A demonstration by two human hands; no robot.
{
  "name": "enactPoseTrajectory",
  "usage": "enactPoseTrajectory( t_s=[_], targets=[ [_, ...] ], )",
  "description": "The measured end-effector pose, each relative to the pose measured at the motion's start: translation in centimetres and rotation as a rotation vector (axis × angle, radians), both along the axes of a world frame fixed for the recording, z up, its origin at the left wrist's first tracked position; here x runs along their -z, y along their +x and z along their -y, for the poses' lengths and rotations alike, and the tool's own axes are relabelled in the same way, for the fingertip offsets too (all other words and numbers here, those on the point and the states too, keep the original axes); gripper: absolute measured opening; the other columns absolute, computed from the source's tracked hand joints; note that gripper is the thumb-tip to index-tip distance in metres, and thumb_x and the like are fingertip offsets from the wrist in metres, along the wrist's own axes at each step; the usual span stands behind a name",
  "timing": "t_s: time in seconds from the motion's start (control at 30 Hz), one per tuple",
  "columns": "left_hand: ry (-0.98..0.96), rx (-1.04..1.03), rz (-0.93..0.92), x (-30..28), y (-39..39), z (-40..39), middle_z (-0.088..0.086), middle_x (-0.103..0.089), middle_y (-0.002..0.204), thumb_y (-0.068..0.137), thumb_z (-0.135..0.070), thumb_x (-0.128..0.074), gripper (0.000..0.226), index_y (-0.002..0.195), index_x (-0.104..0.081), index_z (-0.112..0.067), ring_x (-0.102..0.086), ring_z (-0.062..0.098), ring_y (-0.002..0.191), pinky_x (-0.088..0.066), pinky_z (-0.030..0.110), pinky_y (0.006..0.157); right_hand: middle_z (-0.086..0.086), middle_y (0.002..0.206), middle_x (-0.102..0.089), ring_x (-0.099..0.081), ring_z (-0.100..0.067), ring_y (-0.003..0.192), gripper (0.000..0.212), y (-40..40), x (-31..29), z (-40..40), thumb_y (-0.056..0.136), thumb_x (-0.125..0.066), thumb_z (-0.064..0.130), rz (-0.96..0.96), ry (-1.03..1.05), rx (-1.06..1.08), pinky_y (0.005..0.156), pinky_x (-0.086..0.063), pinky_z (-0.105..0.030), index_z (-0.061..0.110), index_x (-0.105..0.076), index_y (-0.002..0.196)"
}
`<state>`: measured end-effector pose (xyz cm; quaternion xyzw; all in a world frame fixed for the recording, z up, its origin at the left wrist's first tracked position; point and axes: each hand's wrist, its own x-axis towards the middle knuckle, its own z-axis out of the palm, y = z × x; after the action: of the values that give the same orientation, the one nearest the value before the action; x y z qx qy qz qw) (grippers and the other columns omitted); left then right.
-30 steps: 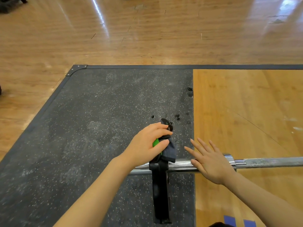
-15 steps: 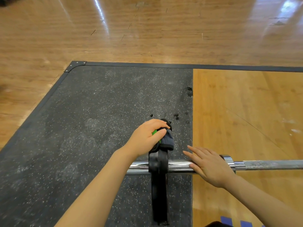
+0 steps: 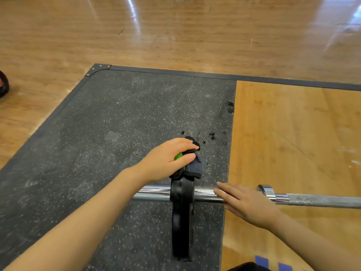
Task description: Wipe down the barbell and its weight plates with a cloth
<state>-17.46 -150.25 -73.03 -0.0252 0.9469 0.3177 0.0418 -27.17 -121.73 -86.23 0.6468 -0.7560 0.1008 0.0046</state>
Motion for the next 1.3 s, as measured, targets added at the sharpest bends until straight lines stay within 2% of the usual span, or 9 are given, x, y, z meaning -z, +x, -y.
enactPoseTrajectory(
  t_s=[0.13,0.2,0.37,0.5,0.7,0.9,1.0,1.2,1.3],
  targets=[
    [-0.025,0.006,0.040,-0.5,-0.7,-0.8,-0.013,-0.049,0.139,0.100,-0.038,-0.046,0.035,0.132,-0.057,-0.030,-0.039,0.000,0.127,-0.032,0.021,0.103,-0.007,0.143,-0.051,-0.059,-0.023,0.119,0.051,0.0,0.5,-0.3,0.101,-0.034,0.044,0.000,0.008,-0.022,0.090,-0.054,-0.033,0.017,-0.046,0.142],
    [-0.011,-0.016,0.041,-0.7,-1.0,-1.2,-0.011,-0.050,0.139,0.100,-0.037,-0.048,0.034,0.131,-0.058,-0.029,-0.040,0.001,0.126,-0.033,0.025,0.103,-0.007,0.144,-0.050,-0.058,-0.023,0.120,0.053,-0.2,0.4,-0.3,0.102,-0.031,0.048,0.005,0.012,-0.028,0.092,-0.054,-0.033,0.017,-0.043,0.143],
    [0.008,-0.027,0.017,-0.4,1.0,-0.7,-0.014,-0.043,0.144,0.099,-0.040,-0.048,0.034,0.132,-0.056,-0.033,-0.035,-0.001,0.132,-0.030,0.024,0.106,-0.006,0.147,-0.046,-0.054,-0.022,0.125,0.058,-0.5,0.2,-0.4,0.100,-0.037,0.053,0.014,0.024,-0.050,0.096,-0.051,-0.033,0.018,-0.042,0.146],
    [0.012,-0.032,0.035,-0.5,1.4,-0.2,-0.017,-0.042,0.142,0.098,-0.042,-0.046,0.034,0.131,-0.055,-0.037,-0.036,-0.003,0.129,-0.031,0.020,0.101,-0.005,0.147,-0.046,-0.054,-0.022,0.124,0.061,-0.3,0.3,-0.4,0.099,-0.038,0.055,0.014,0.015,-0.059,0.096,-0.050,-0.032,0.018,-0.042,0.146],
    [0.038,-0.064,0.118,-0.6,-2.4,-0.7,-0.014,-0.050,0.134,0.099,-0.035,-0.048,0.032,0.131,-0.057,-0.033,-0.043,0.003,0.124,-0.035,0.029,0.105,-0.006,0.145,-0.048,-0.058,-0.022,0.120,0.060,-0.7,0.2,-0.3,0.098,-0.038,0.055,-0.031,0.010,-0.058,0.093,-0.052,-0.032,0.017,-0.044,0.145],
    [0.011,-0.030,0.014,-0.5,1.1,-0.1,-0.021,-0.041,0.143,0.099,-0.038,-0.049,0.035,0.134,-0.053,-0.040,-0.031,-0.010,0.129,-0.024,0.006,0.098,-0.007,0.144,-0.050,-0.059,-0.022,0.117,0.060,-0.9,0.2,-0.1,0.098,-0.036,0.054,-0.056,0.000,-0.068,0.091,-0.053,-0.032,0.016,-0.046,0.143],
    [0.042,-0.029,0.032,-0.6,0.9,0.3,-0.025,-0.042,0.138,0.098,-0.037,-0.052,0.033,0.131,-0.055,-0.039,-0.033,-0.011,0.128,-0.023,0.004,0.098,-0.007,0.145,-0.049,-0.058,-0.023,0.119,0.061,-0.8,0.5,-0.1,0.098,-0.038,0.055,-0.051,-0.007,-0.071,0.092,-0.053,-0.033,0.016,-0.043,0.144],
    [0.242,-0.148,0.246,0.0,-3.9,1.0,-0.016,-0.060,0.122,0.097,-0.035,-0.053,0.024,0.119,-0.063,-0.034,-0.053,0.006,0.113,-0.041,0.027,0.096,-0.007,0.145,-0.049,-0.058,-0.023,0.120,0.064,-1.0,0.4,-0.1,0.097,-0.041,0.057,-0.059,-0.007,-0.071,0.092,-0.053,-0.034,0.015,-0.042,0.145],
    [0.283,-0.186,0.293,0.3,-5.0,1.1,-0.016,-0.062,0.117,0.095,-0.039,-0.054,0.021,0.113,-0.065,-0.036,-0.056,0.008,0.110,-0.045,0.030,0.095,-0.008,0.145,-0.049,-0.058,-0.024,0.119,0.065,-1.3,0.3,0.0,0.097,-0.040,0.058,-0.058,0.003,-0.072,0.091,-0.054,-0.034,0.015,-0.042,0.145]
  ],
)
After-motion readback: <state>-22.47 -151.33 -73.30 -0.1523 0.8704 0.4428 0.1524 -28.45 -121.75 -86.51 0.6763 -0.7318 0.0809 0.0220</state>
